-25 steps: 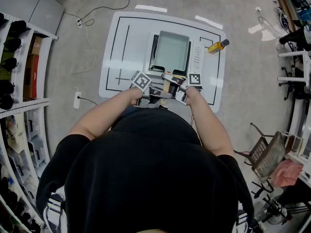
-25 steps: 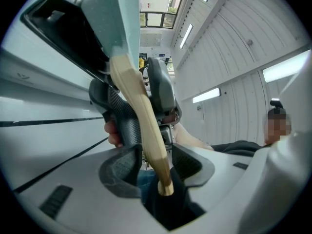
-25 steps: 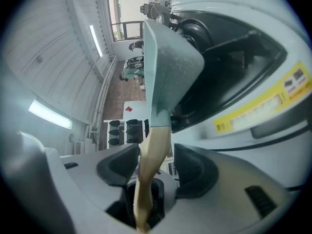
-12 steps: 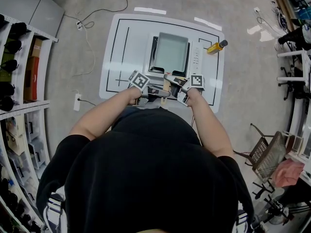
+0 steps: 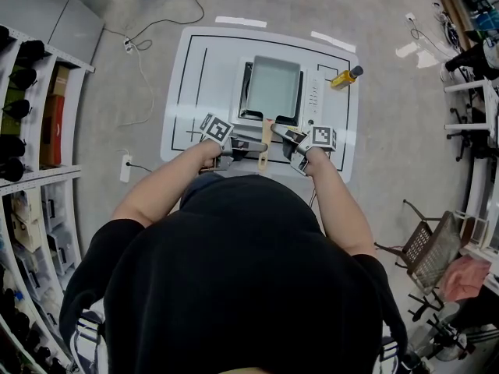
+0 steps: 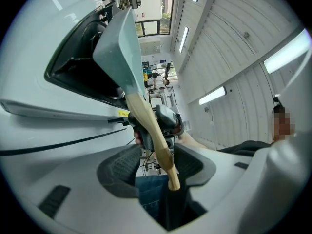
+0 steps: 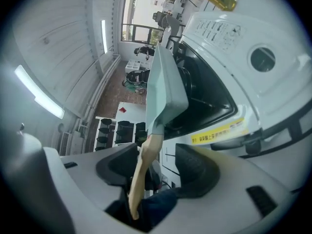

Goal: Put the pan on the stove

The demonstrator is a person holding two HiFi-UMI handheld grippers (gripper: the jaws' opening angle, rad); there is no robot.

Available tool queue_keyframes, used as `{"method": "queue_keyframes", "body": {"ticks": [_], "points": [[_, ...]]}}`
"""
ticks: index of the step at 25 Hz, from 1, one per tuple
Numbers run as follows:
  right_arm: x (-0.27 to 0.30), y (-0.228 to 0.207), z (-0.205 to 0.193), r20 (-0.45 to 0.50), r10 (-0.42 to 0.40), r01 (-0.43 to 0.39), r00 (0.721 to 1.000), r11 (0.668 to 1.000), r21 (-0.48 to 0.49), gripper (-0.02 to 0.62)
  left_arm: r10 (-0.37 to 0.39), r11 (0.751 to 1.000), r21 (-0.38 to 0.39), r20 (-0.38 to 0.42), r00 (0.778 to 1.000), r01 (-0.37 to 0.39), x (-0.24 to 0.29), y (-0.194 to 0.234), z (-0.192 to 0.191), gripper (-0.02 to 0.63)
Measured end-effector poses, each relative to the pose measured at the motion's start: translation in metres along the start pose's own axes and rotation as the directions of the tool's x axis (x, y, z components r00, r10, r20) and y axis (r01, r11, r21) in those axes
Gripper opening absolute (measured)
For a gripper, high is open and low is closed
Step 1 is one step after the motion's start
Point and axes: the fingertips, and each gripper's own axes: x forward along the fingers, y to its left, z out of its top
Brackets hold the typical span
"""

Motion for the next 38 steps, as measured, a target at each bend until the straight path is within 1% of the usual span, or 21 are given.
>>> {"method": "queue_keyframes", "body": {"ticks": [2, 6, 11, 14, 18, 22, 27, 31, 38], "points": [[-0.005, 0.000, -0.001, 0.000, -0.017, 0.017, 1.000, 0.999, -0.034, 0.247, 0.008, 1.000, 0.014, 0.010, 1.000, -0.008, -0.005, 0.000, 0.003, 0.218], [-0.018, 0.001, 0.005, 0.039, -0.044, 0.048, 0.998, 0.995, -0.084, 0.247, 0.027, 0.998, 0.062, 0.025, 0.999, -0.029, -0.013, 0.000, 0.008, 0.221], [-0.036, 0.002, 0.013, 0.091, -0.093, 0.106, 0.992, 0.982, -0.159, 0.247, 0.062, 0.991, 0.115, 0.073, 0.995, -0.071, -0.028, -0.001, 0.016, 0.221], [-0.045, 0.004, 0.021, 0.132, -0.118, 0.143, 0.984, 0.970, -0.196, 0.247, 0.097, 0.980, 0.162, 0.106, 0.990, -0.113, -0.038, -0.003, 0.024, 0.221], [-0.057, 0.007, 0.033, 0.199, -0.153, 0.199, 0.968, 0.952, -0.234, 0.245, 0.137, 0.959, 0.229, 0.142, 0.980, -0.167, -0.051, -0.010, 0.032, 0.221], [-0.065, 0.009, 0.040, 0.231, -0.192, 0.257, 0.954, 0.921, -0.294, 0.244, 0.191, 0.930, 0.276, 0.199, 0.961, -0.242, -0.065, -0.012, 0.042, 0.221], [-0.067, 0.015, 0.044, 0.248, -0.233, 0.315, 0.940, 0.870, -0.379, 0.244, 0.226, 0.896, 0.316, 0.278, 0.933, -0.311, -0.077, -0.017, 0.049, 0.221], [-0.070, 0.024, 0.048, 0.286, -0.249, 0.356, 0.926, 0.829, -0.431, 0.213, 0.262, 0.864, 0.338, 0.329, 0.907, -0.372, -0.085, -0.019, 0.052, 0.221], [-0.068, 0.035, 0.058, 0.322, -0.254, 0.392, 0.912, 0.771, -0.501, 0.212, 0.319, 0.807, 0.363, 0.396, 0.861, -0.466, -0.103, -0.017, 0.058, 0.221]]}}
